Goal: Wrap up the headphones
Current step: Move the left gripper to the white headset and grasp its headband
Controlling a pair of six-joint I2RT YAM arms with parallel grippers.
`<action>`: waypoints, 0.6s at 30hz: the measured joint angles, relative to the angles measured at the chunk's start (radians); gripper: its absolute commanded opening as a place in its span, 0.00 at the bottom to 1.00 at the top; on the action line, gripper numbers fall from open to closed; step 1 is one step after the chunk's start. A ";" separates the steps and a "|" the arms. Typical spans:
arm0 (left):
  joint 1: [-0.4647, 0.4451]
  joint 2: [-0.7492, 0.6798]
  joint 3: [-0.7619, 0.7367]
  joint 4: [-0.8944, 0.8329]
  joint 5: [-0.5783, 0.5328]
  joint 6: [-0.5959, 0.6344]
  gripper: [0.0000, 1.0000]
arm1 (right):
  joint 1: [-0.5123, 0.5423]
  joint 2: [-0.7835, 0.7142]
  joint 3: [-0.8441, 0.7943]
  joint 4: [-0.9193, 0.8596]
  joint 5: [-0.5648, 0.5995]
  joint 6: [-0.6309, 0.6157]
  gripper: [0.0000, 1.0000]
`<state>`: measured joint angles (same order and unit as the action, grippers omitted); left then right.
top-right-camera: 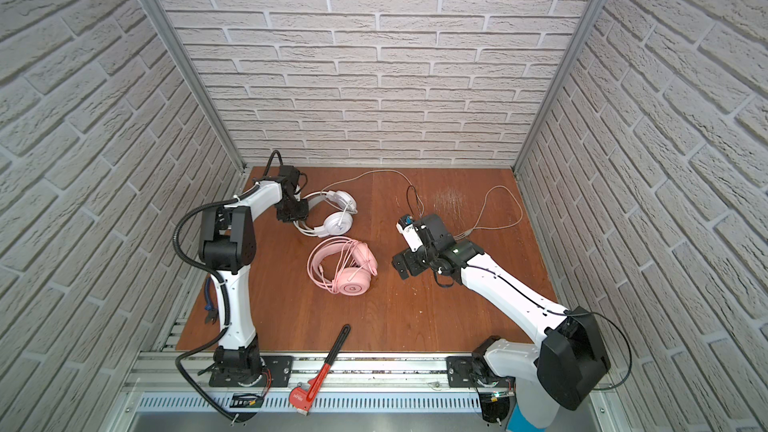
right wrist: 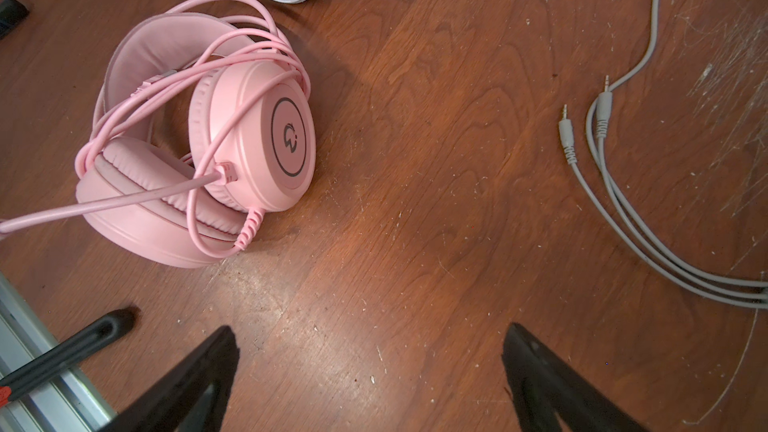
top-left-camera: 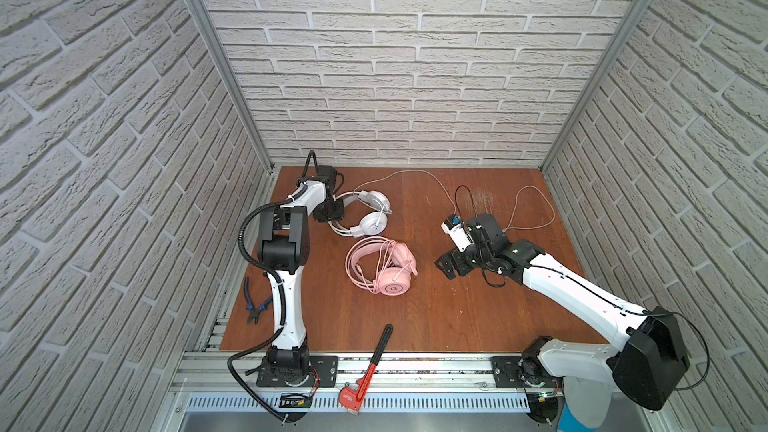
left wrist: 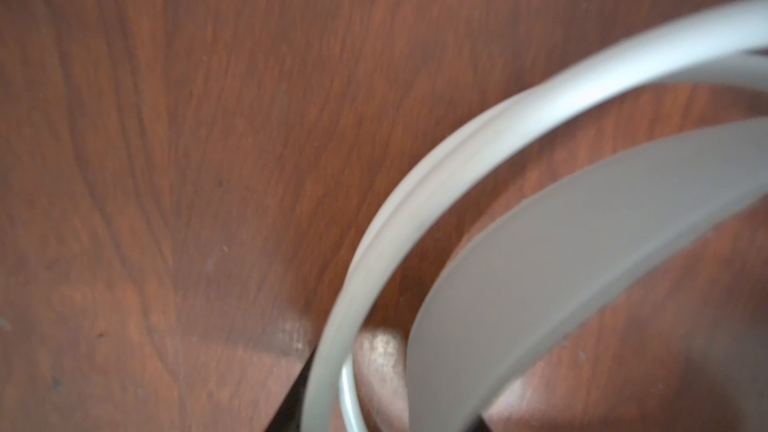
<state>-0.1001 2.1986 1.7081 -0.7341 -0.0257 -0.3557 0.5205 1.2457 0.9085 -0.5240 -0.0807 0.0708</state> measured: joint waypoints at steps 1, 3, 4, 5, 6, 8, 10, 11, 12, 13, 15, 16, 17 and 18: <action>0.000 0.000 -0.001 0.004 0.000 -0.006 0.23 | 0.000 0.000 0.003 -0.008 0.006 0.000 1.00; 0.000 0.000 -0.004 0.014 0.000 -0.019 0.16 | 0.000 0.000 0.017 -0.027 0.023 -0.002 1.00; 0.001 0.000 -0.004 0.018 0.002 -0.024 0.12 | 0.000 -0.001 0.025 -0.038 0.033 -0.004 1.00; 0.001 0.000 -0.004 0.022 0.006 -0.030 0.07 | 0.000 -0.003 0.032 -0.045 0.040 -0.006 1.00; 0.001 0.000 -0.004 0.026 0.009 -0.040 0.02 | 0.000 -0.008 0.037 -0.052 0.049 -0.008 1.00; 0.001 0.000 -0.004 0.032 0.018 -0.050 0.00 | -0.001 -0.020 0.046 -0.064 0.067 -0.013 1.00; 0.001 -0.001 -0.004 0.034 0.027 -0.064 0.00 | -0.002 -0.034 0.055 -0.079 0.085 -0.019 1.00; 0.001 -0.002 -0.004 0.034 0.031 -0.069 0.00 | -0.004 -0.037 0.059 -0.085 0.091 -0.019 0.99; 0.001 -0.006 -0.004 0.033 0.033 -0.074 0.00 | -0.006 -0.040 0.064 -0.095 0.100 -0.022 0.99; -0.001 -0.014 -0.004 0.031 0.035 -0.076 0.00 | -0.009 -0.042 0.069 -0.103 0.107 -0.023 0.99; -0.006 -0.040 -0.004 0.027 0.038 -0.079 0.00 | -0.019 -0.043 0.079 -0.117 0.117 -0.025 0.99; -0.008 -0.060 -0.004 0.024 0.037 -0.079 0.00 | -0.026 -0.043 0.085 -0.124 0.122 -0.026 0.99; -0.011 -0.082 -0.003 0.019 0.037 -0.078 0.00 | -0.034 -0.043 0.090 -0.129 0.125 -0.026 0.99; -0.016 -0.108 -0.003 0.015 0.039 -0.074 0.00 | -0.044 -0.043 0.098 -0.135 0.126 -0.027 0.99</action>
<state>-0.1158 2.0903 1.7050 -0.7189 0.0132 -0.4301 0.4767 1.2030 1.0061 -0.6590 0.0456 0.0441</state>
